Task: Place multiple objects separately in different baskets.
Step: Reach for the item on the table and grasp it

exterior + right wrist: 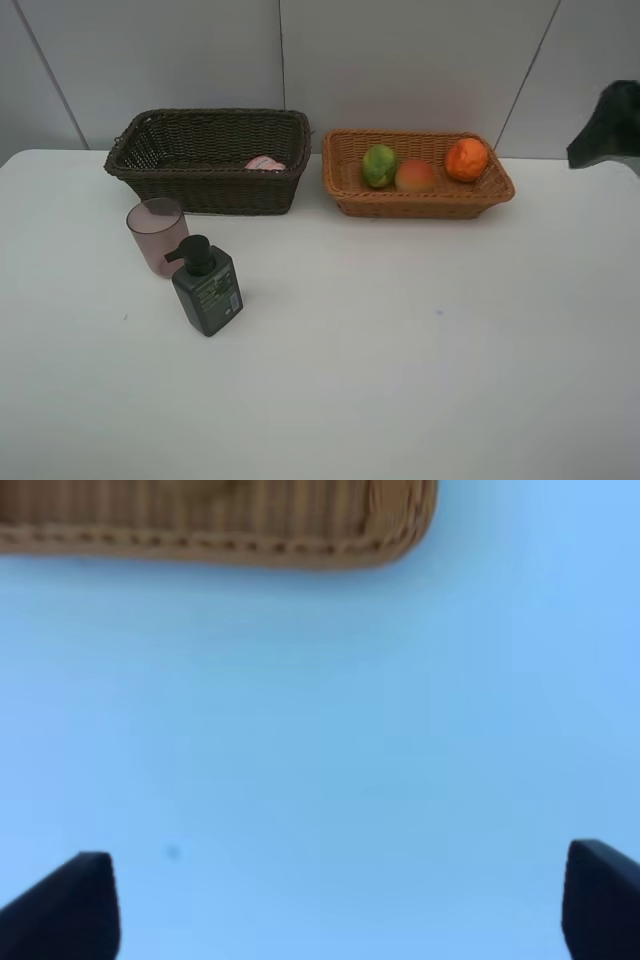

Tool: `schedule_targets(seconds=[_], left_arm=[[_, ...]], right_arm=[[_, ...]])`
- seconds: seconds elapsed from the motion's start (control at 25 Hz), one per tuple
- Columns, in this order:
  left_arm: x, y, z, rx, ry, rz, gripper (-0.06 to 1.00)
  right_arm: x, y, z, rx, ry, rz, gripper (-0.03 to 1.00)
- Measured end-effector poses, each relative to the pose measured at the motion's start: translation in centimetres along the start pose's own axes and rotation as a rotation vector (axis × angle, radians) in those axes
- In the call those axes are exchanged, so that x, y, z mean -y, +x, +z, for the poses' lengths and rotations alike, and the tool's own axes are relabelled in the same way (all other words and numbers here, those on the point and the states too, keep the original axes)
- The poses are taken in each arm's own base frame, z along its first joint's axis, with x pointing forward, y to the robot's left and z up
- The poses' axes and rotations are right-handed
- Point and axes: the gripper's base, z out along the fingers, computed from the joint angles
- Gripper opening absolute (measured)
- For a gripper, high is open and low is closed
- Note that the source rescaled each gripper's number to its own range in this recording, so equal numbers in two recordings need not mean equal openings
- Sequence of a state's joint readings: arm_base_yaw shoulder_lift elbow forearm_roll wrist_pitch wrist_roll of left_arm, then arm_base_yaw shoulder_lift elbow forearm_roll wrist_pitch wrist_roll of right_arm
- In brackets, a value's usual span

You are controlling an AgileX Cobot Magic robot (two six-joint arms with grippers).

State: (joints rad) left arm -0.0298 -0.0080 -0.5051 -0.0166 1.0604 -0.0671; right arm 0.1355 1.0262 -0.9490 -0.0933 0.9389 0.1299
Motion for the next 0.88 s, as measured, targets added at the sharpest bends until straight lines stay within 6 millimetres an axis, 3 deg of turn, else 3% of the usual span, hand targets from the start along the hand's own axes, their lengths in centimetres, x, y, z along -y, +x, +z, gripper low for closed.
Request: schedule_targets(seconds=[0.2, 0.4, 0.64, 0.88], left_arm=[[0.0, 0.0, 0.0, 0.0, 0.0, 0.0, 1.0], [0.0, 0.0, 0.0, 0.0, 0.0, 0.0, 1.0], [0.0, 0.0, 0.0, 0.0, 0.0, 0.0, 1.0], [0.0, 0.0, 0.0, 0.0, 0.0, 0.0, 1.0]], right_arm=[[1.0, 4.3, -8.8, 0.248, -0.015, 0.023, 0.94], [1.7, 8.9, -13.3, 0.39, -0.024, 0.042, 0.94], [2.2, 12.4, -15.2, 0.494, -0.032, 0.052, 0.94], [2.3, 16.4, -13.1, 0.552, -0.028, 0.025, 0.94]])
